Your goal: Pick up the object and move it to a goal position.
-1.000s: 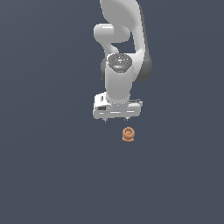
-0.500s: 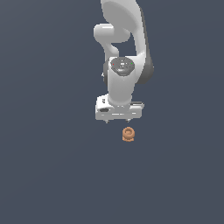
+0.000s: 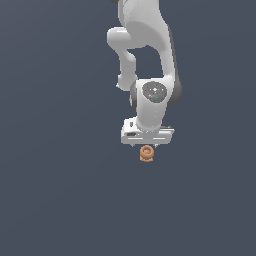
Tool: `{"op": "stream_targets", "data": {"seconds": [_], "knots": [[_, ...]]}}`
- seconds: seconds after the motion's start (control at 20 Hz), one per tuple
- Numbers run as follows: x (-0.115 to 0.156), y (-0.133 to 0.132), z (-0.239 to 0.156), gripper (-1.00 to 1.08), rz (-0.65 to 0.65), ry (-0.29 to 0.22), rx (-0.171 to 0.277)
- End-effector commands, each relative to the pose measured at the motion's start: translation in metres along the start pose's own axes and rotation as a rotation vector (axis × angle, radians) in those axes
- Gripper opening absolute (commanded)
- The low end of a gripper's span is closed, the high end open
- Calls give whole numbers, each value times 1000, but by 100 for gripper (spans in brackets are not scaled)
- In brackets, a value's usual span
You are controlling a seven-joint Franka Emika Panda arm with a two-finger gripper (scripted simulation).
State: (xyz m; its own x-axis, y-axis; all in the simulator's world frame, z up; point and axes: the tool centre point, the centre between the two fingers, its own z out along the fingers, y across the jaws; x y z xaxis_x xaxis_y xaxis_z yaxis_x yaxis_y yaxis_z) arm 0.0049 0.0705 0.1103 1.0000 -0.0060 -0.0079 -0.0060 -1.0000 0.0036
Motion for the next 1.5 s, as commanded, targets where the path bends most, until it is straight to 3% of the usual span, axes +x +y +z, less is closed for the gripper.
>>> {"op": "stream_targets", "data": {"seconds": [0.0,0.55,1.25,1.3,1.45], "knots": [[1,-9,10,100,16,4,2],[1,-20,23,100,30,6,4],[1,-20,71,100,33,8,4],[1,-20,71,-100,33,8,4],[1,-20,71,-100,33,8,4]]}}
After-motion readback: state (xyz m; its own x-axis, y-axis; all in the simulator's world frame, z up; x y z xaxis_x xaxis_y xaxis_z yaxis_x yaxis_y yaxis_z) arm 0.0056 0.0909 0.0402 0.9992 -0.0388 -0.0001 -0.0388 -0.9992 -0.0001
